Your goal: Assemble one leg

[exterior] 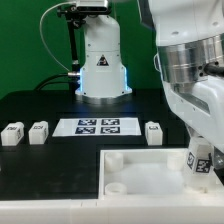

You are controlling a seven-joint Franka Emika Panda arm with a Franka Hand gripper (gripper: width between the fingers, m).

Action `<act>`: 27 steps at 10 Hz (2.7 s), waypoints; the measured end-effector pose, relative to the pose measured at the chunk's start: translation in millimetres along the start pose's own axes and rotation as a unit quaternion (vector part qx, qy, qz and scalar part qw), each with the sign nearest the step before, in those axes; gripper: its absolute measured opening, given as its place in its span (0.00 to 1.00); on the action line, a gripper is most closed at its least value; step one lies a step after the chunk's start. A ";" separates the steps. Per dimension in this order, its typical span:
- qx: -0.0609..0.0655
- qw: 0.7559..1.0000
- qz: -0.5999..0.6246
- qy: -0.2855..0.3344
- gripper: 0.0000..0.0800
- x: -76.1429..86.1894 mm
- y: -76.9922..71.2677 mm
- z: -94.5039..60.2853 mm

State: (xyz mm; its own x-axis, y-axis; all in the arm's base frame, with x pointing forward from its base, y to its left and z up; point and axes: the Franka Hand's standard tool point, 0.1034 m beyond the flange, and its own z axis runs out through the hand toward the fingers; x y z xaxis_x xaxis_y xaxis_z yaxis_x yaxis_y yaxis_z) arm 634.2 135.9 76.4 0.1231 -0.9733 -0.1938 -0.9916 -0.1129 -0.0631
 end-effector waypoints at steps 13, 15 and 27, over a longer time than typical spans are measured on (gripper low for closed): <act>-0.002 0.856 -0.516 0.044 0.37 22.3 -5.2 -7.1; 0.001 0.900 -0.433 0.043 0.37 23.9 -4.7 -6.2; 0.016 0.995 -0.093 0.002 0.79 29.0 -6.6 -9.9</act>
Offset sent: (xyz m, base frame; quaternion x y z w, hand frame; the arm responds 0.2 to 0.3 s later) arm 0.0000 0.0000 0.0000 0.0000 0.0000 -0.1790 0.9838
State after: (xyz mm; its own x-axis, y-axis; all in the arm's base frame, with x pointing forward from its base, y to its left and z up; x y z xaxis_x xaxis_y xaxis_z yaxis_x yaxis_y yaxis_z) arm 643.8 106.5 80.8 0.3051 -0.9367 -0.1720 -0.9496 -0.2856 -0.1291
